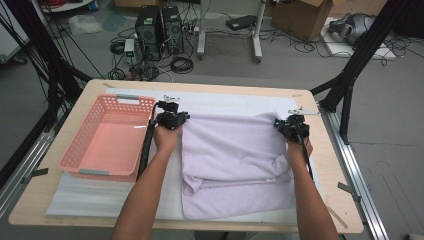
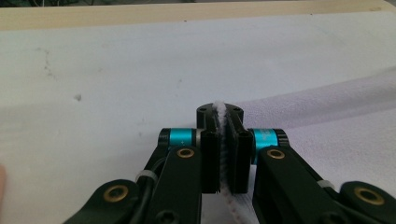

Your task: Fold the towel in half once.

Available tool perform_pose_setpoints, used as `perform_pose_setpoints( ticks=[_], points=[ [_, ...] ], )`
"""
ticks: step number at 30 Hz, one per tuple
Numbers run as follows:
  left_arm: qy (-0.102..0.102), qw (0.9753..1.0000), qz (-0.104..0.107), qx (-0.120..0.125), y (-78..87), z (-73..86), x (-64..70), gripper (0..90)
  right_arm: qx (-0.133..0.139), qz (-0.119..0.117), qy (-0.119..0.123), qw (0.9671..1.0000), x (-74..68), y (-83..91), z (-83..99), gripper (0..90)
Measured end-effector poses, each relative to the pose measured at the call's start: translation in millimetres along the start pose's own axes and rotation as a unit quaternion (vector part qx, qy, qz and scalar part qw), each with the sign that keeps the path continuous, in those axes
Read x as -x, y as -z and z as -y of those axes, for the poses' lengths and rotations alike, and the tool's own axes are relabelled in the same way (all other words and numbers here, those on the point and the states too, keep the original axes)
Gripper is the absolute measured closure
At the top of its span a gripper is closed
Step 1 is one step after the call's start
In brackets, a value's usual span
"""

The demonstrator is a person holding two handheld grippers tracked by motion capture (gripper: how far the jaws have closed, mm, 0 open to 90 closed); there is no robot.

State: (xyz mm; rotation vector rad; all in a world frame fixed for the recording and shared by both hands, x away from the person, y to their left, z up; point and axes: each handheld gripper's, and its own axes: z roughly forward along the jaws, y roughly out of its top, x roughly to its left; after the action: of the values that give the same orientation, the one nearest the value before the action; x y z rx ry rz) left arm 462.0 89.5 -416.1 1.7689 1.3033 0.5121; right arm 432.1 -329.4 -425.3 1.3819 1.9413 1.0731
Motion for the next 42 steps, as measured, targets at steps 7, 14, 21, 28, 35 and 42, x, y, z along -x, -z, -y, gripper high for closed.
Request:
perform_pose_setpoints(
  ticks=[7,14,21,28,35,42],
  points=[
    [0.003,0.9996,0.009,0.028,-10.9,-12.3,1.8,82.8,0.016,0.009,-0.038,0.9991,11.0,-10.6,-5.5,83.8],
    [0.017,0.9979,0.056,0.028,0.4,0.2,11.9,51.8,0.02,0.006,-0.055,0.9983,15.7,0.2,-4.1,61.4],
    [-0.01,0.9971,0.074,0.014,19.6,21.3,24.4,43.7,0.018,-0.022,-0.035,0.999,10.4,21.0,-3.4,59.2],
    [-0.01,0.9969,0.078,-0.005,37.8,46.4,27.4,44.1,-0.008,-0.054,-0.021,0.9983,7.0,40.3,4.1,55.9],
    [-0.02,0.9964,0.075,-0.034,48.5,68.0,31.1,44.7,-0.01,-0.06,0.009,0.9981,0.8,60.3,18.3,55.5],
    [-0.012,0.9944,0.086,-0.061,54.5,80.8,33.9,42.0,-0.033,-0.077,0.015,0.9964,-6.8,62.3,41.6,51.4]
  ],
)
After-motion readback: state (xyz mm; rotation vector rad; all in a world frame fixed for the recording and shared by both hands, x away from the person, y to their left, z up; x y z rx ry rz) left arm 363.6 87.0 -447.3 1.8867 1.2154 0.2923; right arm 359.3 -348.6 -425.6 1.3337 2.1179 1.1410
